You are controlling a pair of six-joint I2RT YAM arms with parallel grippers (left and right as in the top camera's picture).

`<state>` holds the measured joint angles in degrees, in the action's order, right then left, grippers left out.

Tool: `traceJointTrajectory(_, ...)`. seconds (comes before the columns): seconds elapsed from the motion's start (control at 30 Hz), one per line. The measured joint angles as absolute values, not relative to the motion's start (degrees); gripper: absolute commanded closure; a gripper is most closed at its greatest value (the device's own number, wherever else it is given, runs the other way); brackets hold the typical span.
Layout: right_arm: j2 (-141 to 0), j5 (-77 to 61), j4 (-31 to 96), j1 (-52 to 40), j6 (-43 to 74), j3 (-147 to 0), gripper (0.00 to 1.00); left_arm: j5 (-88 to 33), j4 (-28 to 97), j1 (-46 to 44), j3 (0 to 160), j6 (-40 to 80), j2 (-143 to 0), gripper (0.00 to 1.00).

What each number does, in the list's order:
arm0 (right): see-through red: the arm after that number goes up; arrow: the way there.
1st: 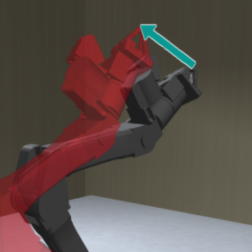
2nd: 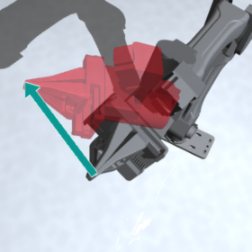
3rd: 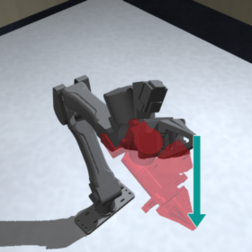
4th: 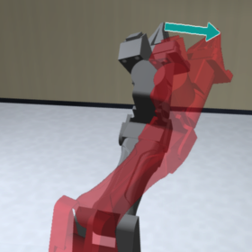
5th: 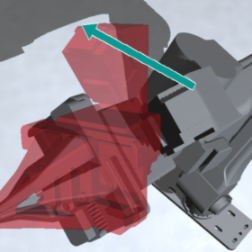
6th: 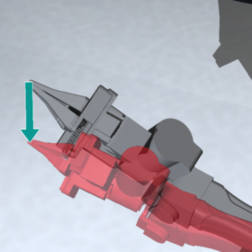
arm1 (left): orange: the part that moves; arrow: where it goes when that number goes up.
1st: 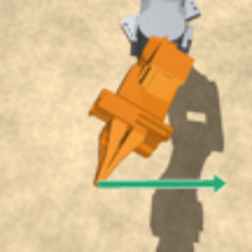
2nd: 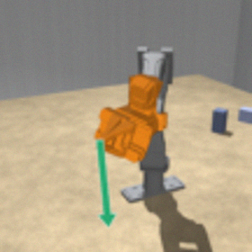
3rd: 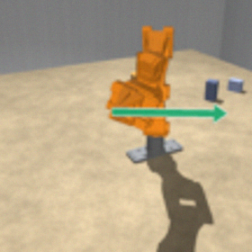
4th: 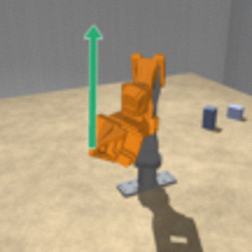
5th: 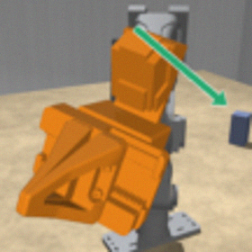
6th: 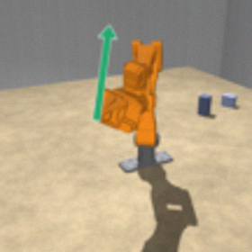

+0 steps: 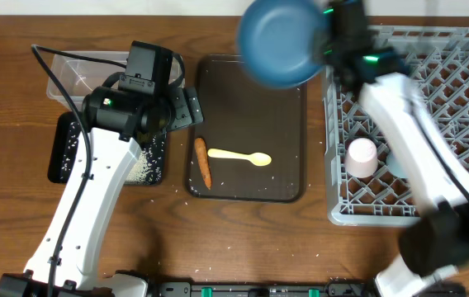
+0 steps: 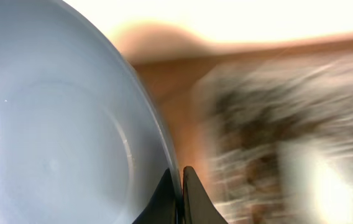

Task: Sort waste into correct bins and load items into the dishwasher rack
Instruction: 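Lift the blue plate and stand it upright in the rack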

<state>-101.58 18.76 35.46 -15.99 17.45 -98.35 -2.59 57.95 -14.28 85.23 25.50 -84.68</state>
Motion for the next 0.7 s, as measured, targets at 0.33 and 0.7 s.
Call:
traceJointTrajectory(0.33,-91.81,65.04,33.30,-10.66,5.87,-99.18,0.99,-2.59,57.95,-14.31,85.23,25.50,-84.68,0.08)
traceJointTrajectory(0.7,-98.87,67.83,29.74,-0.89,-20.75,-99.15,0.99,-2.59,57.95,-14.31,85.23,25.50,-84.68,0.08)
